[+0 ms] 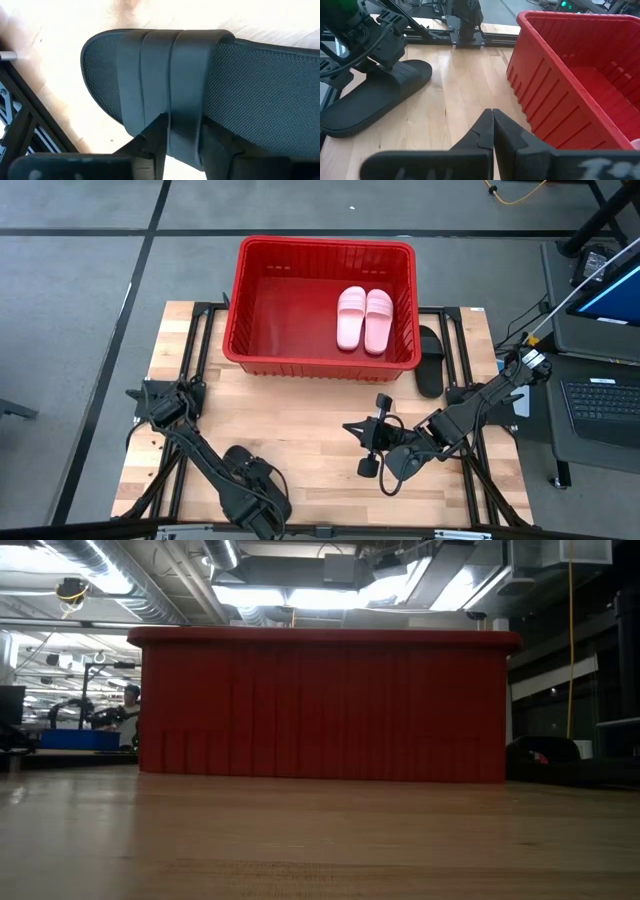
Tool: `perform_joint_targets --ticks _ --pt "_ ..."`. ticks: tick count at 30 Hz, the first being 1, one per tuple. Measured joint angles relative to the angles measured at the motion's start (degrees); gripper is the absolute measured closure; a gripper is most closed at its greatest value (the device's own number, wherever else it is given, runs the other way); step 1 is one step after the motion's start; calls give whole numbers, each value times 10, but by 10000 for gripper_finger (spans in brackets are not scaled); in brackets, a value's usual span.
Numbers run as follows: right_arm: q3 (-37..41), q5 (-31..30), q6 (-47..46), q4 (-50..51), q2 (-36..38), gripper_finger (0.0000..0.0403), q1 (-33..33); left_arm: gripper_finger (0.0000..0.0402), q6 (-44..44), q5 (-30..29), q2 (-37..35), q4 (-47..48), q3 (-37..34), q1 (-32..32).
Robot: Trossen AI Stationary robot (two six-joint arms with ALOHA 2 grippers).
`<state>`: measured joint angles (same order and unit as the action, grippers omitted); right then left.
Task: Pick and place slides into bin
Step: Put the bottom black slide into the bin
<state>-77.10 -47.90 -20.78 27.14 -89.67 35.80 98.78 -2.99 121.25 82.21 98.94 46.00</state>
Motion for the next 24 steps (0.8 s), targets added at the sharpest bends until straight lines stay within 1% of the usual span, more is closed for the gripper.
perform_joint_targets --ticks 9,24 --pt "0 0 -1 0 0 398 0 389 1 -1 0 2 0 0" --pt "0 0 0 -2 0 398 0 396 -7 6 0 5 11 -9"
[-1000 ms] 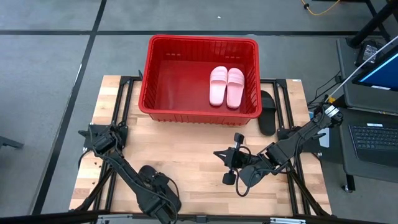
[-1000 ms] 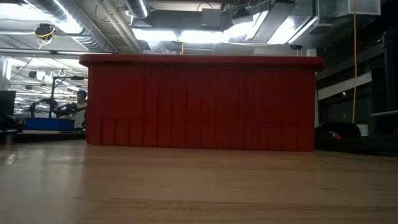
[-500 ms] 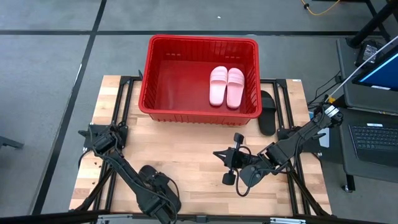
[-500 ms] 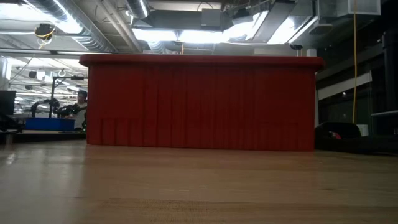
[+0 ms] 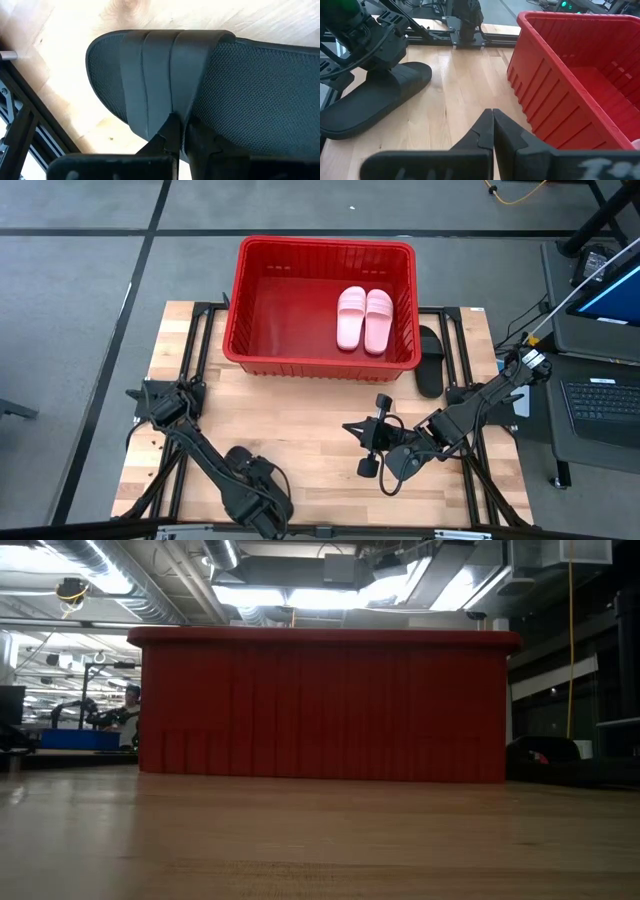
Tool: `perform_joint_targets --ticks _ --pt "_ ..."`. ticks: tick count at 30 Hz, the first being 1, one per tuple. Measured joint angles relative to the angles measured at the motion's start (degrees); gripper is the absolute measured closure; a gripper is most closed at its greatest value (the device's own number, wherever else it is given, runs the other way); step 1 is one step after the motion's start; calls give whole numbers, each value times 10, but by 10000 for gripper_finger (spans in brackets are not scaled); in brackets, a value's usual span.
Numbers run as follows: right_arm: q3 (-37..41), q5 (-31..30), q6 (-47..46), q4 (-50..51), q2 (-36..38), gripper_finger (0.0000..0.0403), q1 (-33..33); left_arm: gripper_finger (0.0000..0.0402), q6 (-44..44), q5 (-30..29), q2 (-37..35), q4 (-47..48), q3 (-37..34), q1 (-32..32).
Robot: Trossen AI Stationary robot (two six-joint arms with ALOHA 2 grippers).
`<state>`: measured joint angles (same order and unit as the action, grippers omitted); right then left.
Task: Pick and place slides into bin
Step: Put the bottom black slide into the bin
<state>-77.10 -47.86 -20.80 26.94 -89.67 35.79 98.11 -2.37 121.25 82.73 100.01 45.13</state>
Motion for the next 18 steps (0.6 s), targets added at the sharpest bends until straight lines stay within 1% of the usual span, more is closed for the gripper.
perform_joint_targets --ticks 5,8,11,15,18 --pt "0 0 1 0 0 398 0 397 -3 -1 -6 0 0 -1" --pt "0 0 4 0 0 398 0 397 -9 -14 -14 2 9 -1" --pt "0 0 14 -1 0 398 0 397 -20 -48 -18 18 40 0" --pt "0 0 19 -9 0 398 0 398 -44 -101 -19 70 100 0" --pt "0 0 23 -11 0 398 0 398 -102 -145 -21 71 139 -1"
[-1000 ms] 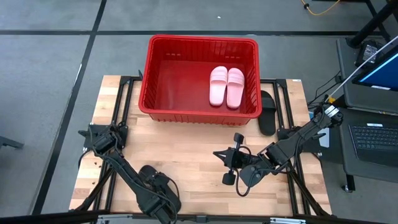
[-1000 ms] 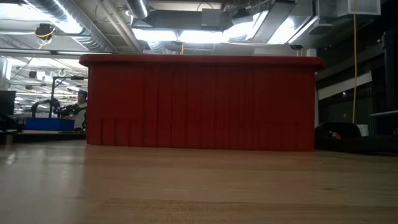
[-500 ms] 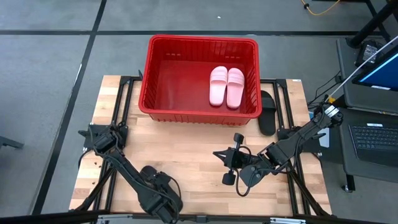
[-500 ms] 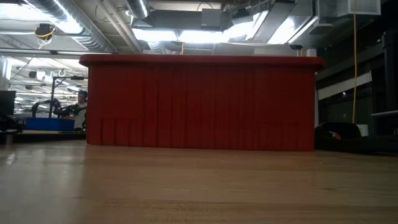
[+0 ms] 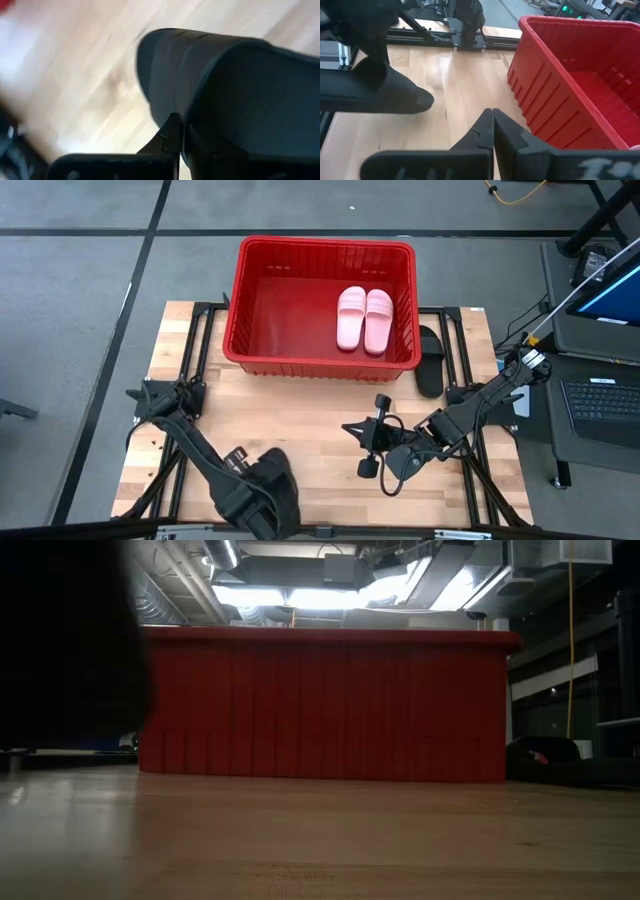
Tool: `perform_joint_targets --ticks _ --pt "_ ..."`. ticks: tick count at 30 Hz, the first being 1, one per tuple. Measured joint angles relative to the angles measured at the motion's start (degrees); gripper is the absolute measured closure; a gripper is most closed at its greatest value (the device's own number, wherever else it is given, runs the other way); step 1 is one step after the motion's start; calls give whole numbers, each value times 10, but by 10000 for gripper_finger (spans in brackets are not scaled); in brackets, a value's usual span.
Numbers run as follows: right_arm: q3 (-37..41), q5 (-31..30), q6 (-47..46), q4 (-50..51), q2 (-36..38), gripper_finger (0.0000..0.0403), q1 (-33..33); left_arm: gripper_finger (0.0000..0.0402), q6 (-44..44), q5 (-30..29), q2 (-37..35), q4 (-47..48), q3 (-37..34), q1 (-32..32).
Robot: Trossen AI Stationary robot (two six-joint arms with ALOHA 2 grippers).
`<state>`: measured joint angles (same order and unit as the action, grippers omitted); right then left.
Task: Pick and place slides into bin
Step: Put the bottom black slide into the bin
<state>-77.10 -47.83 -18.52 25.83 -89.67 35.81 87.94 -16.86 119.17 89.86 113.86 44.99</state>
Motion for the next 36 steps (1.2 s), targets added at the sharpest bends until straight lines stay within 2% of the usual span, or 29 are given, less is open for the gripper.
perform_joint_targets --ticks 7,13,20,24,31,36 --pt "0 0 10 -26 0 398 0 398 -132 -65 -2 0 76 -3" --pt "0 0 11 -39 0 398 0 398 -230 -130 -2 1 104 -17" --pt "0 -1 15 -43 7 398 0 398 -337 -182 -4 2 107 -31" --pt "0 -5 29 -55 37 398 0 398 -382 -213 -11 2 107 -36" --pt "-1 -7 41 -55 105 398 1 398 -437 -295 -56 2 106 -39" --pt "-1 -8 70 -55 120 398 1 398 -506 -351 -85 2 106 -39"
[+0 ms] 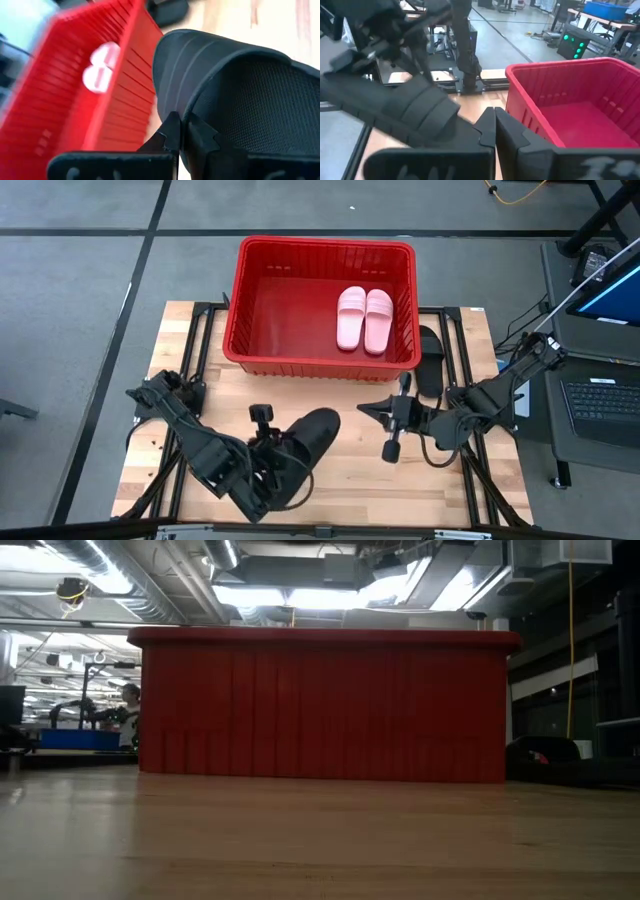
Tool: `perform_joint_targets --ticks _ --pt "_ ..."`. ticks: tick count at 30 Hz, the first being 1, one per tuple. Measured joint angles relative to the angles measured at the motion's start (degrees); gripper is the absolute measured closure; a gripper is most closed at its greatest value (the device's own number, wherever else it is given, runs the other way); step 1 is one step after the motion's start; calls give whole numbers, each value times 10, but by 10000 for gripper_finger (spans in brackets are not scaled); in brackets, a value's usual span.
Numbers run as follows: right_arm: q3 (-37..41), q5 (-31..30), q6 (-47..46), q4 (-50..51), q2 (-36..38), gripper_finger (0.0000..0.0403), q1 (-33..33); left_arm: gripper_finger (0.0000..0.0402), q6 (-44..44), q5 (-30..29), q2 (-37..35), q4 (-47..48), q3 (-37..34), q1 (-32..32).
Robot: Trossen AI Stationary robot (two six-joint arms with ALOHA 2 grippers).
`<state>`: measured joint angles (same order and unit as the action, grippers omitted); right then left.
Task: Pick and place slides into bin
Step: Put the bottom black slide into the bin
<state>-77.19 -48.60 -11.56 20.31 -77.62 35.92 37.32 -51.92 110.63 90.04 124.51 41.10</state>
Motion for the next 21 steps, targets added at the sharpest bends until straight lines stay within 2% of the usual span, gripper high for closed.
perform_joint_targets --ticks 2,7,14,21 --pt "0 -12 2 1 0 398 0 398 -30 -27 -12 0 0 -2" --pt "0 -85 -18 0 -5 398 0 398 -87 -73 -34 0 0 -27" --pt "0 -88 11 -26 -5 398 0 398 -177 -97 -50 0 0 -92" --pt "0 -83 40 -30 -3 398 -17 398 -268 -101 -62 0 0 -185"
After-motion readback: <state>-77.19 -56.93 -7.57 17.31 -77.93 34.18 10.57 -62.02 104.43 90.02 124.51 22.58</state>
